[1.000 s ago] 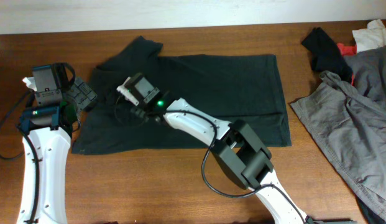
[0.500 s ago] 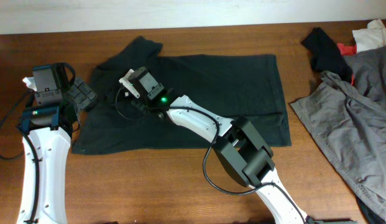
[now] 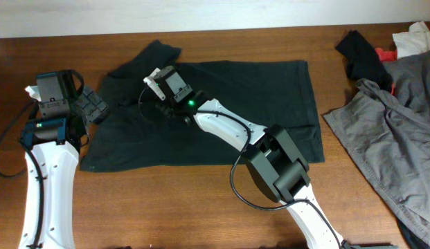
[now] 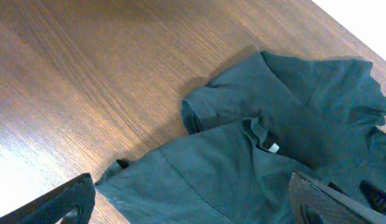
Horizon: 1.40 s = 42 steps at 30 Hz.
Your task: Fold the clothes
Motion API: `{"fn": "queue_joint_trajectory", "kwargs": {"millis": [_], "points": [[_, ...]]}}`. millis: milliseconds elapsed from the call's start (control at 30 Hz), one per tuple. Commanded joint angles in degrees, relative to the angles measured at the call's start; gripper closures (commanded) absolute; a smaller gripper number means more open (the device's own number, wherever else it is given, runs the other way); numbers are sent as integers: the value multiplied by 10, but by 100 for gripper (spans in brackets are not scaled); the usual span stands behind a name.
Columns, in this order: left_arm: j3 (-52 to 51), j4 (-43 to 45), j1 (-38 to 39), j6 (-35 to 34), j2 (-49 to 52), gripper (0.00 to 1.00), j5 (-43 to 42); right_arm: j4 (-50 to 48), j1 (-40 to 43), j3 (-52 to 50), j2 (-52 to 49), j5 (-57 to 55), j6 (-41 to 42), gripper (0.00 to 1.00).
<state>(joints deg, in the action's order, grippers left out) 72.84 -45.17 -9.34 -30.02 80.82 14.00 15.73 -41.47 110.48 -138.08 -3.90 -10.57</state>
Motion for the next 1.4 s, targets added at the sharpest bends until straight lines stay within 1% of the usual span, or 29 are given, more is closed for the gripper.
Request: {"fn": "queue_joint_trajectory", "kwargs": {"millis": [0,100,167,200,300,367,400,567,600,700,767,900,933,967,1000,1033,1067,1200,1267,1367], "points": [[7,-1,-2,1,-3,1,8,-8,2,13,-13,-9,2,50],[7,-1,-2,1,-3,1,8,-9,3,24,0,-6,6,51],[7,-1,-2,1,-3,1,8,0,2,30,18,18,6,54],[7,-1,-2,1,-3,1,8,7,1,33,27,38,6,54],[7,-1,-2,1,-3,1,8,25,-2,36,47,110,8,64],[7,-1,-2,1,-3,1,8,29,-4,36,47,151,26,73],[7,-1,-2,1,-3,1,8,30,-5,35,44,169,25,73],[7,-1,-2,1,-3,1,8,29,-6,34,18,220,14,71],[7,-1,-2,1,-3,1,8,28,-6,34,13,231,4,64],[7,-1,-2,1,-3,1,8,20,-6,34,-5,252,-14,53],[7,-1,-2,1,-3,1,8,10,-5,34,-14,252,-14,50],[7,-1,-2,1,-3,1,8,-15,-6,34,-29,266,-14,49],[7,-1,-2,1,-3,1,8,-18,-6,34,-32,272,-14,53],[7,-1,-2,1,-3,1,8,-21,-6,34,-35,277,-14,62],[7,-1,-2,1,-3,1,8,-23,-6,34,-37,283,-14,78],[7,-1,-2,1,-3,1,8,-23,-6,34,-38,293,-14,88],[7,-1,-2,1,-3,1,8,-24,-6,34,-38,304,-13,96],[7,-1,-2,1,-3,1,8,-35,-10,34,-38,364,1,96],[7,0,-2,1,-3,1,8,-40,-14,34,-38,364,24,96],[7,-1,-2,1,-3,1,8,-40,-21,34,-40,363,27,96]]}}
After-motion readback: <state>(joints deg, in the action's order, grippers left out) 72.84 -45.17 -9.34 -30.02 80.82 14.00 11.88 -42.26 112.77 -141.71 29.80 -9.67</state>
